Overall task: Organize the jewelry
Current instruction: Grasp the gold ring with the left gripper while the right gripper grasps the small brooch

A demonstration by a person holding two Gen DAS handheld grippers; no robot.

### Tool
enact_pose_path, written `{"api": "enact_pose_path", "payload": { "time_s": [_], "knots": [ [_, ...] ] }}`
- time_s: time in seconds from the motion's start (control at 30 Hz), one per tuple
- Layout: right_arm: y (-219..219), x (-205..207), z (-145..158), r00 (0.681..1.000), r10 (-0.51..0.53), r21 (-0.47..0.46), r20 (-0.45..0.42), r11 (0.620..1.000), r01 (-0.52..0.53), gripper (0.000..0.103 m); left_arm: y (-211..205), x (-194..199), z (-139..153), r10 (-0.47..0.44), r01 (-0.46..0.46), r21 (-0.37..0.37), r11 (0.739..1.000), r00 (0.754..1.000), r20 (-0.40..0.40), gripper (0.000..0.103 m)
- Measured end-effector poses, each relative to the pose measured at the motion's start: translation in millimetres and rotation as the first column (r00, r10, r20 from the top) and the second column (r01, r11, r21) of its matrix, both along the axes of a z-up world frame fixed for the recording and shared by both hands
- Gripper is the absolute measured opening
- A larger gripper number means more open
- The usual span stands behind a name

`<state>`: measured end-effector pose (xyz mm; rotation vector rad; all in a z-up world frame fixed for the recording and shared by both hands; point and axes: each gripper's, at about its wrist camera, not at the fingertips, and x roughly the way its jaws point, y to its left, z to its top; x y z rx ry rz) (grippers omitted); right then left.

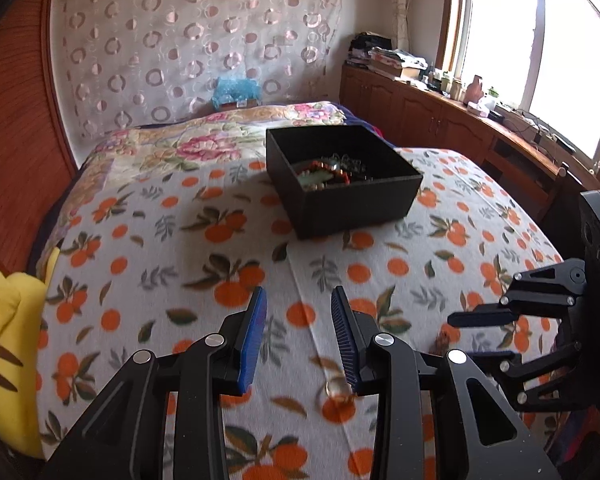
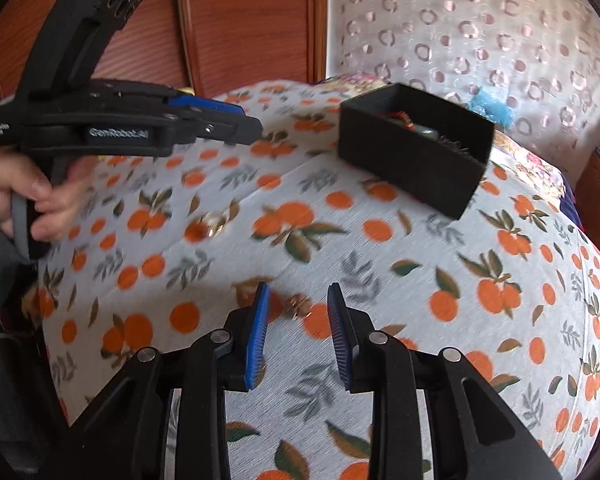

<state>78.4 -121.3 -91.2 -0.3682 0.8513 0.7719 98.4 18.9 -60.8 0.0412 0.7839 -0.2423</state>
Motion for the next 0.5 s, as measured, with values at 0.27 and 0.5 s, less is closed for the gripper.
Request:
{"api": "enact_pose_path", "payload": {
  "time_s": [0.27,0.5],
  "knots": [
    [1.1,0.8,-2.2,1.000,-0.008,-0.023,0.019,1.000,0.008,0.017,-1.0,-23.1,-22.1,-0.023,0.023,-0.010,1.000,0.998,-0.058,0.046],
    [-3.8,5.9,3.3,0.999,-0.032,-0.003,0.033,0.999,0.032,0.017,-13.4,-31.7,-30.8,-0.059,0.059,-0.009,0.998,0.995,-0.076,0.048]
  ]
}}
